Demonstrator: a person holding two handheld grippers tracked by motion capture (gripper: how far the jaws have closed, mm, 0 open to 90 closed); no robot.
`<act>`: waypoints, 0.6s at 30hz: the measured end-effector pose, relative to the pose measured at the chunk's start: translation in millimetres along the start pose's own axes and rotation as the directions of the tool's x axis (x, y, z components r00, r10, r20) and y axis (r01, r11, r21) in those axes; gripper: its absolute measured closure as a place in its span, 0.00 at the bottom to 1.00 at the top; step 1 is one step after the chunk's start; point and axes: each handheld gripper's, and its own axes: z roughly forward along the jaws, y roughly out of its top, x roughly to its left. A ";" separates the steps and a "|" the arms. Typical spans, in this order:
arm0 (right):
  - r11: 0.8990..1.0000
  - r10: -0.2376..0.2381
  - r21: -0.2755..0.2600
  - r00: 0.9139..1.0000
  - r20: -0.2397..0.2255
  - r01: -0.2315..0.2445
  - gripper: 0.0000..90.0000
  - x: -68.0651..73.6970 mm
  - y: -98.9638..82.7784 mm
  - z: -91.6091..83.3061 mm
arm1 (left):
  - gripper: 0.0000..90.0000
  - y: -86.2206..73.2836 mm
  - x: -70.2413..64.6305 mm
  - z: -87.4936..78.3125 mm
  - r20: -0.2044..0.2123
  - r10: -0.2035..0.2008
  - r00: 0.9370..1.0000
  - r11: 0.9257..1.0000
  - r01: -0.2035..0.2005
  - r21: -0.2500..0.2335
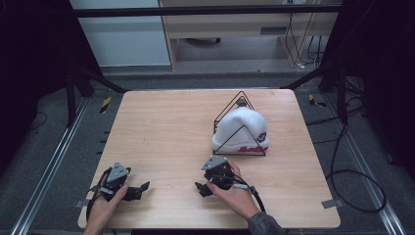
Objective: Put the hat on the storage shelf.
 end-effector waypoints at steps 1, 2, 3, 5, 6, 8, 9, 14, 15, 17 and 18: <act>1.000 0.006 -0.006 1.000 0.006 -0.006 0.14 1.5 2.3 3.8 | 0.05 0.2 -0.3 3.1 -0.003 -0.001 1.000 1.000 0.001 0.006; 1.000 0.006 -0.006 1.000 0.006 -0.006 0.14 1.5 2.3 3.8 | 0.05 0.2 -0.3 3.1 -0.003 -0.001 1.000 1.000 0.001 0.006; 1.000 -0.001 -0.008 1.000 0.007 0.001 0.14 1.5 3.5 5.6 | 0.05 0.6 0.6 6.7 0.002 -0.007 1.000 1.000 0.007 0.012; 1.000 0.006 -0.014 1.000 0.019 -0.005 0.15 -0.8 7.2 12.5 | 0.05 1.9 2.1 9.8 0.002 -0.015 1.000 0.999 0.015 0.033; 1.000 0.014 -0.014 1.000 0.022 -0.014 0.15 -1.4 8.2 14.6 | 0.05 1.9 2.1 9.8 0.002 -0.015 1.000 0.999 0.015 0.033; 1.000 0.022 -0.018 0.999 0.024 -0.022 0.15 -1.8 10.2 18.8 | 0.05 4.1 4.8 12.7 -0.009 -0.022 1.000 0.999 0.023 0.035; 1.000 0.022 -0.018 0.999 0.024 -0.022 0.15 -1.8 10.2 18.8 | 0.05 4.1 4.8 12.7 -0.009 -0.022 1.000 0.999 0.023 0.035; 0.999 0.039 -0.019 0.999 0.037 -0.039 0.15 0.3 15.0 28.8 | 0.05 6.1 8.0 17.1 0.001 -0.046 0.999 0.997 0.046 0.066; 0.999 0.039 -0.019 0.999 0.037 -0.039 0.15 0.3 15.0 28.8 | 0.05 6.2 8.2 17.3 0.000 -0.048 0.999 0.996 0.048 0.069; 0.999 0.038 -0.019 0.999 0.039 -0.037 0.15 1.7 15.4 31.4 | 0.05 6.4 8.8 17.4 -0.001 -0.051 0.999 0.996 0.051 0.071; 0.999 0.037 -0.007 0.998 0.046 -0.037 0.14 2.5 15.1 33.5 | 0.05 6.6 9.0 17.9 -0.004 -0.053 0.999 0.996 0.054 0.072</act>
